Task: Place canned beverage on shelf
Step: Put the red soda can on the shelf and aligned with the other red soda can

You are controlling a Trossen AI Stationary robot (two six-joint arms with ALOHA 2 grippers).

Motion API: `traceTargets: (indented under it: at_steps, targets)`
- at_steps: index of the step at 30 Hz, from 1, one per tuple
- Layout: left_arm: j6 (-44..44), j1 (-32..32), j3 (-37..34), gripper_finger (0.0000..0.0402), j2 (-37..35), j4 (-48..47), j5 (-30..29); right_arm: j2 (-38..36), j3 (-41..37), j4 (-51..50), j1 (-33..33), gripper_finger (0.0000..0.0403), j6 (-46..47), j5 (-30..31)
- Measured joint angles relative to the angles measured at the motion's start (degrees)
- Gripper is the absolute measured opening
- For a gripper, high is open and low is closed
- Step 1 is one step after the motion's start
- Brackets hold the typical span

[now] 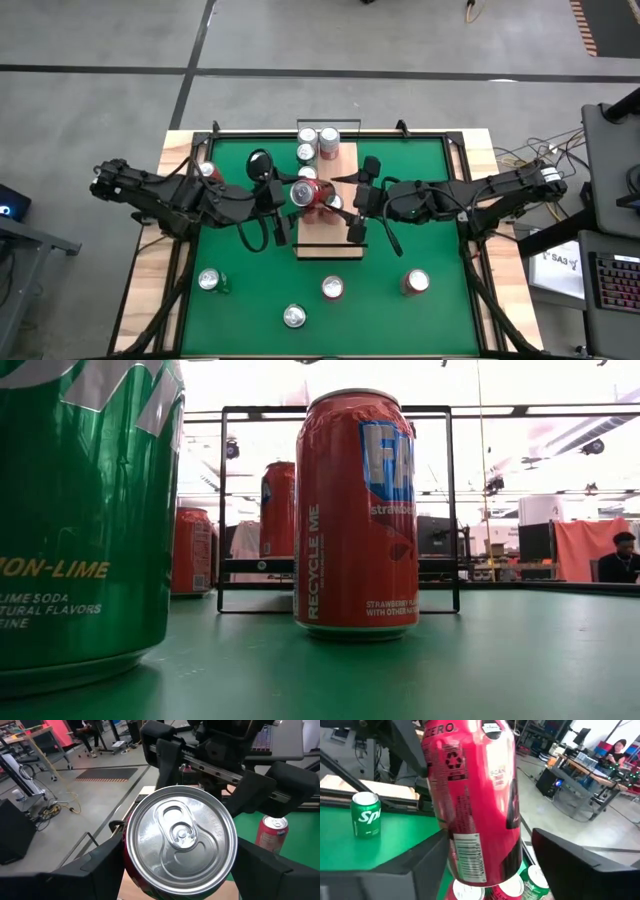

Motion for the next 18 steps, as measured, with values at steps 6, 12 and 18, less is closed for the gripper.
traceTargets:
  at_steps: [6, 12, 18]
  targets:
    - [0.11, 0.56, -0.07, 0.0281, 0.0, 1.56, -0.01, 1.65, 0.09, 1.43, -0.64, 0.0322, -1.88, -0.03]
    - [0.61, 0.83, -0.09, 0.0281, -0.02, 2.25, -0.92, 3.52, 0.09, 4.35, -1.08, 0.0316, -6.08, 0.71]
    - [0.7, 0.9, -0.09, 0.0282, -0.17, 2.41, -0.95, 3.58, 0.04, 5.63, -1.65, 0.0269, -6.68, 0.19]
